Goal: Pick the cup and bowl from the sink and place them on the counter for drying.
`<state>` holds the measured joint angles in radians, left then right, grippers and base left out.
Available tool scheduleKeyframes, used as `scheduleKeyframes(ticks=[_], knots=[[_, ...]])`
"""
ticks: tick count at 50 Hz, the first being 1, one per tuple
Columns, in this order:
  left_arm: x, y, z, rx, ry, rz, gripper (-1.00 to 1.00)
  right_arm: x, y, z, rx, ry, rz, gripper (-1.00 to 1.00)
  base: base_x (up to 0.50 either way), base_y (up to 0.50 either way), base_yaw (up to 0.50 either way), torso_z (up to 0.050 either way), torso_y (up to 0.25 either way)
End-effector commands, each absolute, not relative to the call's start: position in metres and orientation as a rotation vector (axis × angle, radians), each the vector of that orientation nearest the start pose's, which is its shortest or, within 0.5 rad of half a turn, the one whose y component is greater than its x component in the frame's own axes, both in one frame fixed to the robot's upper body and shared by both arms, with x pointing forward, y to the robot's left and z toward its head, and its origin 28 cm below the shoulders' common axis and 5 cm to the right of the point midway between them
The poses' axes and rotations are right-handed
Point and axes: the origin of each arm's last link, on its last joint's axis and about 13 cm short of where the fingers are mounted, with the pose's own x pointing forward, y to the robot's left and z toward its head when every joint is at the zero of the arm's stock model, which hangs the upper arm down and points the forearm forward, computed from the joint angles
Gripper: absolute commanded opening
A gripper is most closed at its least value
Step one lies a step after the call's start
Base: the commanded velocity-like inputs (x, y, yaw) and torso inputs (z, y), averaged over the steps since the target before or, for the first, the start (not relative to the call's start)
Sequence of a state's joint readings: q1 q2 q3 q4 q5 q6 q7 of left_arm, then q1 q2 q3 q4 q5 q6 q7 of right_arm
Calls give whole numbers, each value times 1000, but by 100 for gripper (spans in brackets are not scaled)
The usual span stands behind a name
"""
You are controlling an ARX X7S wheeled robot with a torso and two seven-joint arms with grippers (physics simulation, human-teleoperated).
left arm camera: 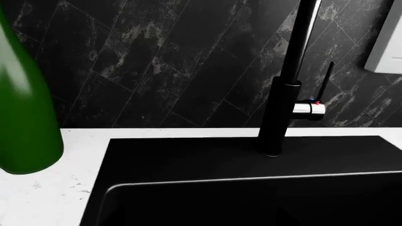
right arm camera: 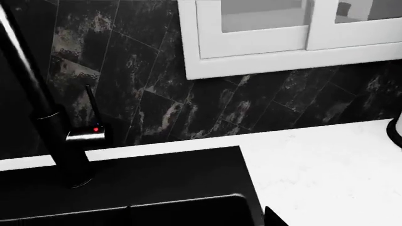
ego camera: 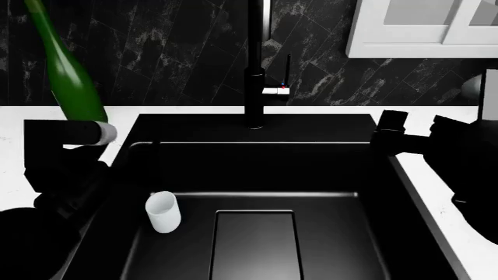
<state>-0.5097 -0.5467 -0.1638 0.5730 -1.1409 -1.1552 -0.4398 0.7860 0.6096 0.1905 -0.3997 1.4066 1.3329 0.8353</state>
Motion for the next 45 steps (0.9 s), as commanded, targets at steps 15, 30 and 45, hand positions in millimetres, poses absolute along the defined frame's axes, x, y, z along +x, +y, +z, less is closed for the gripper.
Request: scheduleKeyframes(ticks=[15,30,45], knots=[[228,239,182,-40,258,-193,100,276,-152,280,60,209,41,100,0,0,0,0,0],[238,216,159,4,373,-115,100,279,-149,274,59,223,45,100,0,0,0,0,0],[253,202,132,-15,396,16,100,282,-148,270,81,219,52,100,0,0,0,0,0]])
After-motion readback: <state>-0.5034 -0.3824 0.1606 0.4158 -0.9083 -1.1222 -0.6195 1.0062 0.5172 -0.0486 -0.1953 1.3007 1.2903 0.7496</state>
